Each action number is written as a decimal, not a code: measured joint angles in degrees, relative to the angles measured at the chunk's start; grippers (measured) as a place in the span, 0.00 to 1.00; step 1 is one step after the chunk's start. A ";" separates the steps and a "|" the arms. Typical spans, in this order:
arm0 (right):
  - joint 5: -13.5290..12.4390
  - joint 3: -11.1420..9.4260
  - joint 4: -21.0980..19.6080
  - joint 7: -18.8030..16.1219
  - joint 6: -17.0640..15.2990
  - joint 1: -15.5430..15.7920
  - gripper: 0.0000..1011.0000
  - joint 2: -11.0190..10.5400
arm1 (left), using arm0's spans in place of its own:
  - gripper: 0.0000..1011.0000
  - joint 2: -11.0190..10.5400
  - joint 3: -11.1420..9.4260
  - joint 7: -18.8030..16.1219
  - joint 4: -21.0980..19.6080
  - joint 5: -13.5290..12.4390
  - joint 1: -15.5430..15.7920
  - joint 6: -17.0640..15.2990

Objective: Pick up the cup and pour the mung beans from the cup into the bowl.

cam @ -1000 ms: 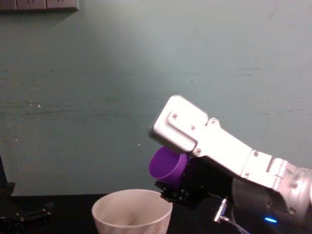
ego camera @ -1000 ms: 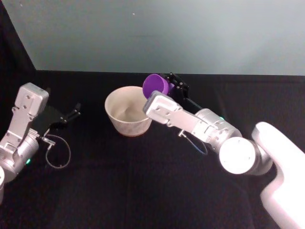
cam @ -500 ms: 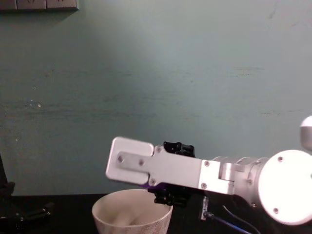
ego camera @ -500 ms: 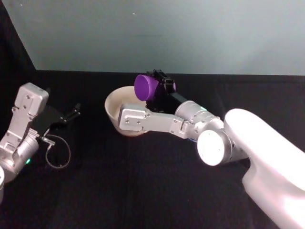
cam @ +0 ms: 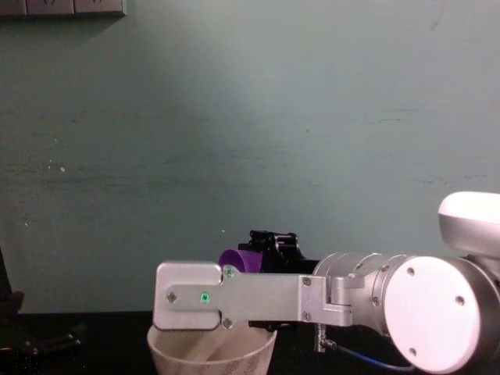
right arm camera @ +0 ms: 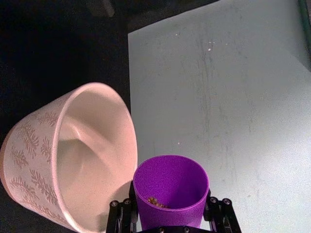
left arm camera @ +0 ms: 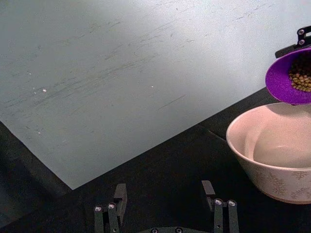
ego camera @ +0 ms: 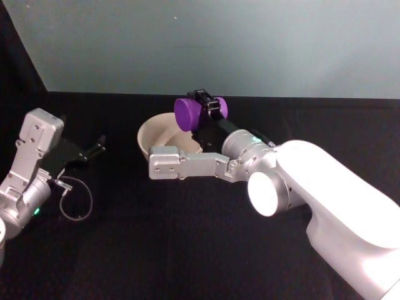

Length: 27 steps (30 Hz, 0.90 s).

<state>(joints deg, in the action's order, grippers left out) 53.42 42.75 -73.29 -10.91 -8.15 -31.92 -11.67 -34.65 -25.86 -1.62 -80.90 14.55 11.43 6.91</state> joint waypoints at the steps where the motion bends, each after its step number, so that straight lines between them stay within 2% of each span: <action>1: 0.40 0.17 0.15 0.06 0.00 -0.13 0.72 0.01 | 0.99 0.00 0.00 0.00 0.00 0.00 0.00 0.00; 6: 3.60 1.65 1.00 0.70 0.02 -0.99 0.72 -0.02 | 0.99 0.00 0.00 0.00 0.00 0.00 0.00 0.00; 27: 11.41 5.65 0.84 1.25 -0.18 -2.08 0.72 -1.24 | 0.99 0.00 0.00 0.00 0.00 0.00 0.00 0.00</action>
<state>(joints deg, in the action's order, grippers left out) 64.83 48.40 -72.45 -9.66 -8.33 -34.01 -12.91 -34.65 -25.86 -1.62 -80.90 14.55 11.43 6.91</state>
